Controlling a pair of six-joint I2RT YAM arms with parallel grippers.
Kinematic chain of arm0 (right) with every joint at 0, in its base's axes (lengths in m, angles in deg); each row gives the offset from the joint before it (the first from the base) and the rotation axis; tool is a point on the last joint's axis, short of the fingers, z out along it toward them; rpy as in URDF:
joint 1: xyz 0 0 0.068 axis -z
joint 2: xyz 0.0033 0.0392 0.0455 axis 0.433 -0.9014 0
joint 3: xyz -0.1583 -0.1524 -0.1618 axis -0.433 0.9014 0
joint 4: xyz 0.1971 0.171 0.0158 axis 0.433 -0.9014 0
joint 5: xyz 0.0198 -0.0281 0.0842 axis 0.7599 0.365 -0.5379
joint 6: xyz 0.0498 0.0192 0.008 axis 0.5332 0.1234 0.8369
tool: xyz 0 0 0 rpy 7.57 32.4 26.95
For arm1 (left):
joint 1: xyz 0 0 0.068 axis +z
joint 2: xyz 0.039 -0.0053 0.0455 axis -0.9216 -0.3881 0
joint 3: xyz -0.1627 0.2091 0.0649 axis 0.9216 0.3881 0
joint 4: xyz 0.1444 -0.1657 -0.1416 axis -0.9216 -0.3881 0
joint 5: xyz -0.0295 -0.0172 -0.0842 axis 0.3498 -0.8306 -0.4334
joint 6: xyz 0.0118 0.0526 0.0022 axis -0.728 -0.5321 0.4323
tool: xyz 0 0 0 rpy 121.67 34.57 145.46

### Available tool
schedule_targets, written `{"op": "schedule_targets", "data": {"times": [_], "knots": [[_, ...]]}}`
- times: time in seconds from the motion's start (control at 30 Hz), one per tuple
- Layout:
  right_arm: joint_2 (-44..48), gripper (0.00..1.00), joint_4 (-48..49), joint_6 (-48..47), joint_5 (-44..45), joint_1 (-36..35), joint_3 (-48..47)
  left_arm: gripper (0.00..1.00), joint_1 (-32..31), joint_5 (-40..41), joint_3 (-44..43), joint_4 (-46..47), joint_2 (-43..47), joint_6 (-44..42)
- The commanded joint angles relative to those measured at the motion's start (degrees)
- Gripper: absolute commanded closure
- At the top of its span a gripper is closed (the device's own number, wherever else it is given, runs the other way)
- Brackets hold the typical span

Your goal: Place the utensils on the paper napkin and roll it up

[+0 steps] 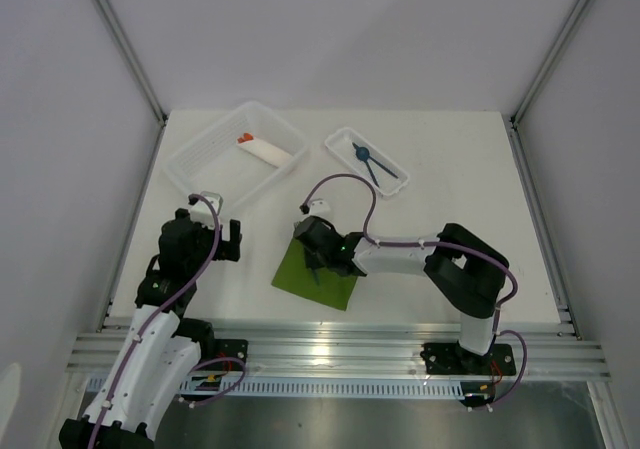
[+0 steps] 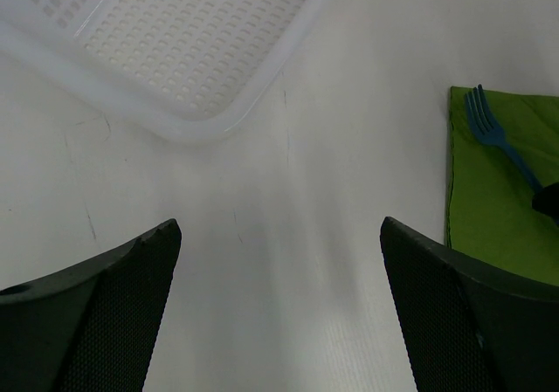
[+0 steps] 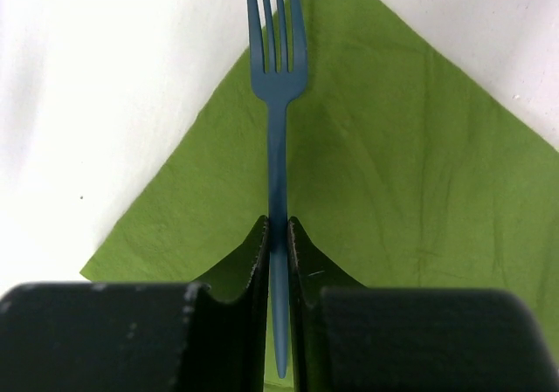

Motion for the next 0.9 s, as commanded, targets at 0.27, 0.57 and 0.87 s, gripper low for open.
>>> {"op": "schedule_targets", "data": {"times": [0.27,0.57,0.87], "knots": [[-0.4,1.00,-3.0,-1.7,3.7,-0.5,-2.9,0.01,-0.4,0.3,0.6,2.5,0.8,0.3],[-2.2,1.00,-3.4,-2.0,2.7,-0.7,-3.3,0.01,-0.4,0.1,0.8,2.6,0.9,0.3],[-2.7,1.00,-3.5,-2.7,2.4,-0.8,-3.4,0.00,-0.4,-0.2,0.9,2.8,0.8,0.3]]}}
